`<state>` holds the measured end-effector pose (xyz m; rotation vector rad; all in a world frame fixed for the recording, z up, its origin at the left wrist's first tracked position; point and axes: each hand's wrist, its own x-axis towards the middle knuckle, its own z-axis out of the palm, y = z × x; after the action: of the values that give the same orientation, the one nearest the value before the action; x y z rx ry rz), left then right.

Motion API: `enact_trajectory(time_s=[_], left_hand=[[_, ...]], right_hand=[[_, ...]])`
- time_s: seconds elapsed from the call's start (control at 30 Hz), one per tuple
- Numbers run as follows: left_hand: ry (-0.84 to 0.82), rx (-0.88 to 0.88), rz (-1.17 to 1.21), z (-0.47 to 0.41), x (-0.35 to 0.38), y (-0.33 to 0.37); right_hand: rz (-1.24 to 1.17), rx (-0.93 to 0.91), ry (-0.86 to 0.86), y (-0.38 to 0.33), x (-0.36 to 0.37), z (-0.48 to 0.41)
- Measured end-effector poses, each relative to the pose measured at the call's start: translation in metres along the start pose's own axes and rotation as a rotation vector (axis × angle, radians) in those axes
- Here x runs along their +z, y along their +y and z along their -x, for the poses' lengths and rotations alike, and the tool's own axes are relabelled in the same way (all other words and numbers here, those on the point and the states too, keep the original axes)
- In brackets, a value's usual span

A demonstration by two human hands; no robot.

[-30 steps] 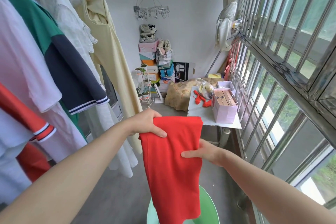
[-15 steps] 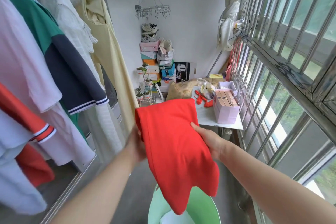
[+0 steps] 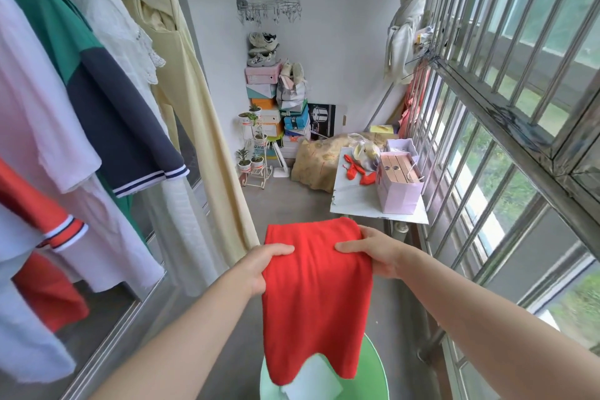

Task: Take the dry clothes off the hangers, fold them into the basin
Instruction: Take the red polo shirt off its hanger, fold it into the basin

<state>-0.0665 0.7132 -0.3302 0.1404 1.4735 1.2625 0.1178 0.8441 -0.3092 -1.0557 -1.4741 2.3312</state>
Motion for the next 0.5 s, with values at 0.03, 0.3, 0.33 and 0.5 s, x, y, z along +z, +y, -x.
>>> enact_trajectory(time_s=[0.03,0.3,0.33,0.5], left_hand=[[0.028,0.052,0.022,-0.003,-0.001,0.0],[-0.185,0.372,-0.334,0.016,0.002,0.006],[-0.198,0.373,-0.363,0.017,0.0,0.007],[-0.099,0.478,-0.605,0.013,-0.002,0.007]], right_hand=[[0.001,-0.036,0.018,0.0,0.0,0.0],[0.067,-0.055,-0.053,-0.005,0.0,-0.001],[0.074,-0.042,-0.093,-0.007,-0.002,0.002],[0.385,-0.039,-0.109,-0.006,-0.003,0.002]])
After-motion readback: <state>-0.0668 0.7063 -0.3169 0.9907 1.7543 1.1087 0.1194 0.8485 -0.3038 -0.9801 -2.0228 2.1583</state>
